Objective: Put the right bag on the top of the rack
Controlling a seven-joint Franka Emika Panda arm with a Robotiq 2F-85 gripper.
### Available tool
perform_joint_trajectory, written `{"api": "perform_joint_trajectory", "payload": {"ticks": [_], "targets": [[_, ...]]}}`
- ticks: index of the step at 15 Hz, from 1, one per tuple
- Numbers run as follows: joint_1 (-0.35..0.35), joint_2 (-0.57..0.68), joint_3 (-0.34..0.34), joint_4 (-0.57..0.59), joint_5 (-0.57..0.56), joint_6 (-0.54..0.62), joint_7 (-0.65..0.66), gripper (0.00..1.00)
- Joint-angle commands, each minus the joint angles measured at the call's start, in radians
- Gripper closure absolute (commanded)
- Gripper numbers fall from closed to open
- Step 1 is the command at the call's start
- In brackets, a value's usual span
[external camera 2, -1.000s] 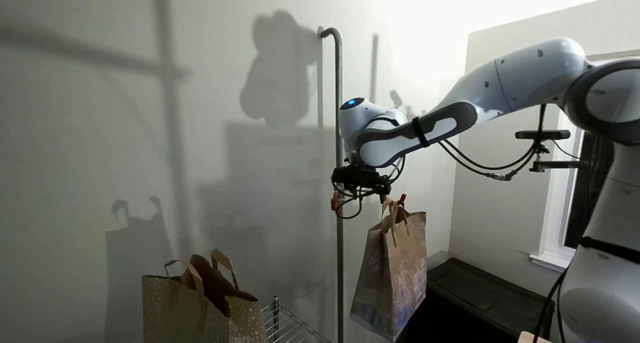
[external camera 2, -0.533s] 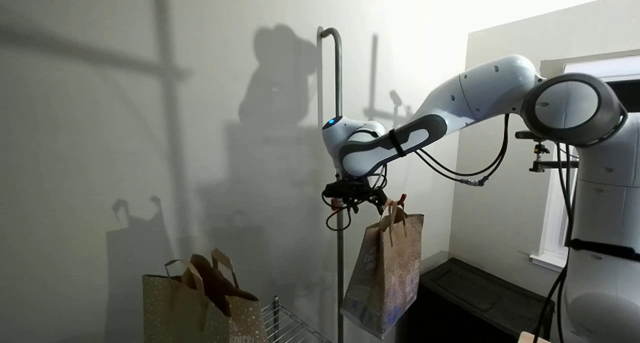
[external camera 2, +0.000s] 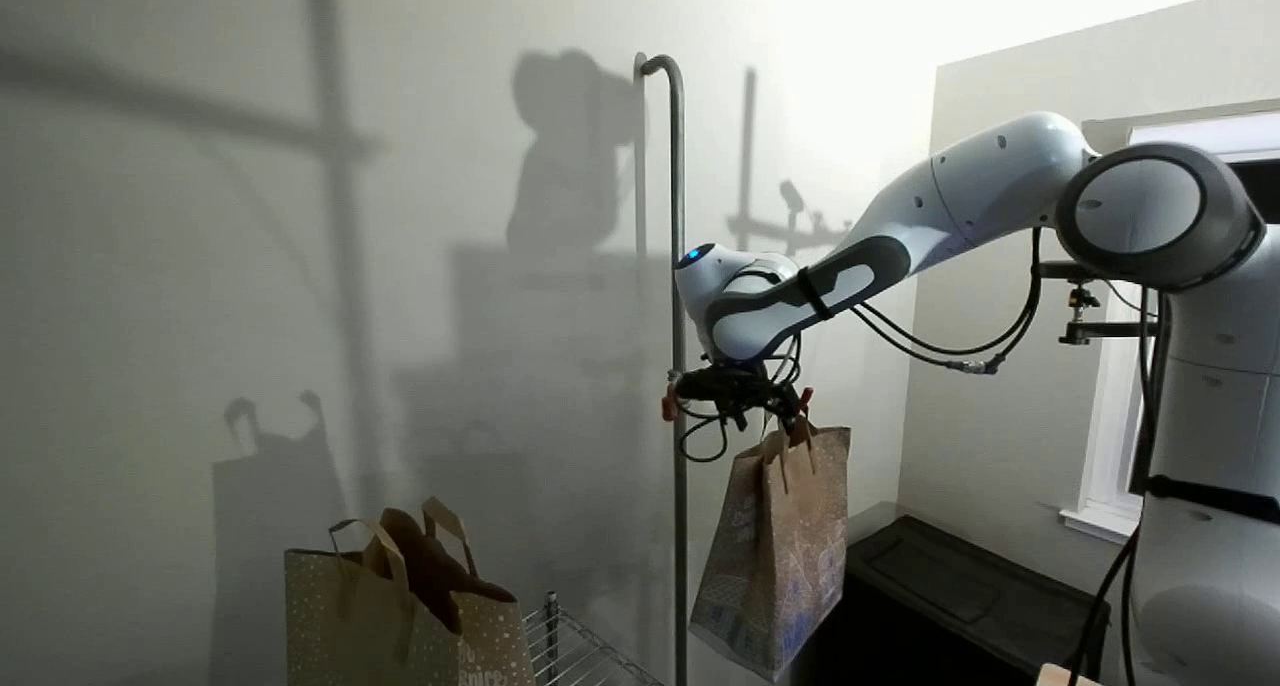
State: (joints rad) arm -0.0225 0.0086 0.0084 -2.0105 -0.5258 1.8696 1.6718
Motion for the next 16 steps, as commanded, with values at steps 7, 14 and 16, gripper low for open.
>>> {"api": "perform_joint_trajectory", "payload": {"ticks": [7,14,16], "targets": [[-0.009,-0.116,-0.031,-0.1,-0.188,0.113,0.116,0.0],[-0.014,-0.102,-0.035,-0.082,-0.158,0.122,0.086,0.0],[-0.017,-0.087,-0.038,-0.073,-0.155,0.121,0.08,0.0]]}}
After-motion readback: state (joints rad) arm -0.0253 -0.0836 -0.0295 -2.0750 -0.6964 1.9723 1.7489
